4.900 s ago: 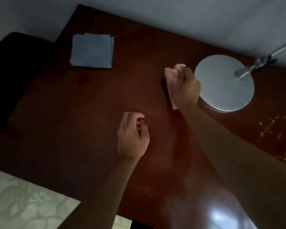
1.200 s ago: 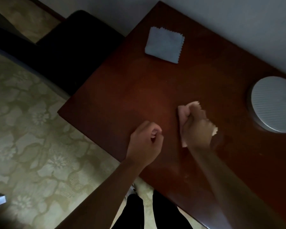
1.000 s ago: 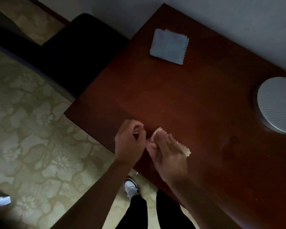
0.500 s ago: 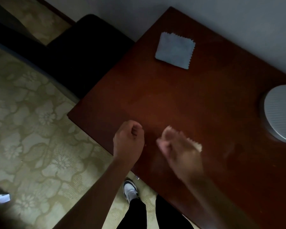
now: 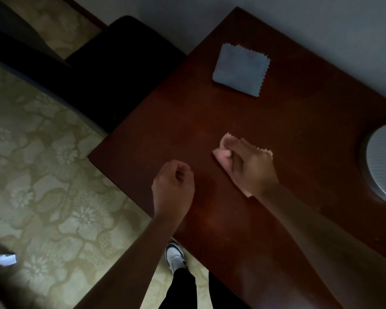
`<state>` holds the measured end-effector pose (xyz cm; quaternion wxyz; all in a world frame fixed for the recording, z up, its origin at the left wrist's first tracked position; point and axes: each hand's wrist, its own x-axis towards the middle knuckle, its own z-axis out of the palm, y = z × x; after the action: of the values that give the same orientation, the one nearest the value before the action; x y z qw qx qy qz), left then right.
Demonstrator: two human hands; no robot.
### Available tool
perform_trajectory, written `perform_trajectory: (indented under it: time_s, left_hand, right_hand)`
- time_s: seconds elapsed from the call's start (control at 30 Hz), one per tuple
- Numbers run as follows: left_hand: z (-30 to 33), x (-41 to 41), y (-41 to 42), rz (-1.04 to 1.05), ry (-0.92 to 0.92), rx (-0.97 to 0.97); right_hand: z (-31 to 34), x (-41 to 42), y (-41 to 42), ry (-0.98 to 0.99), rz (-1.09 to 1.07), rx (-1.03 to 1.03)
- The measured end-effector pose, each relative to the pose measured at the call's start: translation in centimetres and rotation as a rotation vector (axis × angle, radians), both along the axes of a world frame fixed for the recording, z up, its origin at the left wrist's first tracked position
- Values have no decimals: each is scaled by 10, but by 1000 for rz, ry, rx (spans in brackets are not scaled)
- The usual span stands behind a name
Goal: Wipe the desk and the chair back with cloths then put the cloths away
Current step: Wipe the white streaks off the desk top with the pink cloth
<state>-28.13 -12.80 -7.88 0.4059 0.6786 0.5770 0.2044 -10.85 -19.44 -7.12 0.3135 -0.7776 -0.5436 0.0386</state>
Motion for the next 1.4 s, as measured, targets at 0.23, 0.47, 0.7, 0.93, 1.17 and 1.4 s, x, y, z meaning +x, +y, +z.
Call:
perform_trajectory:
  time_s: [0.23, 0.47, 0.7, 0.93, 1.17, 1.4]
  left_hand:
    - [-7, -12, -1, -53, -80, 41]
    - [-10, -20, 0, -144, -99, 85]
    - [-8, -22, 4, -189, -128, 10]
    - [-6, -22, 3, -30, -205, -1]
    - [5, -64, 11, 161, -132, 4]
    - [11, -64, 5, 35, -184, -11]
  right_hand:
    - [-11, 18, 31, 42, -165, -100]
    - [8, -59, -43, -91, -10, 5]
    - [1, 19, 28, -21, -298, -179]
    - [-1, -66, 42, 129, -153, -62]
    - [-20, -194, -41, 424, 196, 25]
    - [2, -145, -48, 240, -159, 169]
